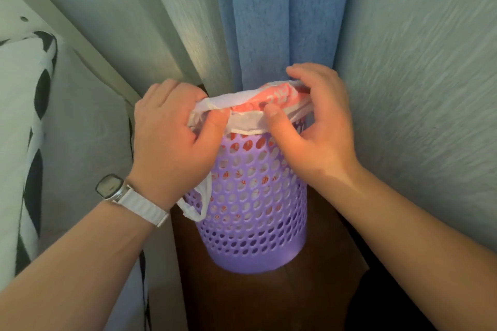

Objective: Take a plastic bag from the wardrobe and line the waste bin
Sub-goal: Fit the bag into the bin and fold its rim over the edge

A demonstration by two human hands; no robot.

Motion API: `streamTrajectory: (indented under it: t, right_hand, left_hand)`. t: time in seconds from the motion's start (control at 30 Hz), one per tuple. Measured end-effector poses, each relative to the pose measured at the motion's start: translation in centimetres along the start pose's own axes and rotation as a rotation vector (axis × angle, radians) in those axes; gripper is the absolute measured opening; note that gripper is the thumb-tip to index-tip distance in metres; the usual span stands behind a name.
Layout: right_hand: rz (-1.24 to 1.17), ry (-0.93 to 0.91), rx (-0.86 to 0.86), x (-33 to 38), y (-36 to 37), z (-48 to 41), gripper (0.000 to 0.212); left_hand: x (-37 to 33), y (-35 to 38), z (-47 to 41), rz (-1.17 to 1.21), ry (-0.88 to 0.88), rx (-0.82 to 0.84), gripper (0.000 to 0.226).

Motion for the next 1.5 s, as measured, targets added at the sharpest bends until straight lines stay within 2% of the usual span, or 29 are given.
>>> streamTrajectory:
  t: [0.33, 0.47, 0.7, 0.9, 1.07, 1.23, 1.5]
  right_hand:
    - [-0.01, 0.042, -0.062, -1.1, -0.5, 0.0, 0.026]
    - [0.025, 0.056, -0.093, -0.9, -0.9, 0.1, 0.024]
    - [0.032, 0.022, -0.097, 0.8, -0.6, 0.4, 0.023]
    - [0.019, 0.02, -0.046, 1.3, 0.1, 0.9, 0.02]
    - [-0.085, 0.021, 0.003, 0.3, 0.3, 0.6, 0.034]
    - [-0.091, 0.048, 0.015, -1.0, 0.4, 0.5, 0.037]
    - [-0.075, 0.038, -0.083, -1.0, -0.3, 0.5, 0.022]
  left_hand:
    - [-0.9, 0.3, 0.3, 0.077, 0.004, 0.021, 0.028]
    - [-1.3, 0.1, 0.2, 0.084, 0.01, 0.058, 0.026]
    - [-4.0, -0.5, 0.5, -0.011, 0.147, 0.024, 0.028]
    - [-2.5, 0.4, 0.6, -0.001, 0.101, 0.065, 0.025]
    - [-1.0, 0.3, 0.3, -0.013, 0.077, 0.042, 0.024]
    - [-0.7, -0.1, 0.2, 0.008, 0.077, 0.01, 0.023]
    - [-2.3, -0.3, 0.4, 0.045, 0.125, 0.031, 0.025]
Point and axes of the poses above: each hand's wrist, its own z-axis away from the middle knuckle, its own y-axis out of the palm, x = y × z, the point moved 8 cm from there along -z, towards the middle knuckle, and after that the axes turned 7 degrees about -x, right-handed, at the moved point
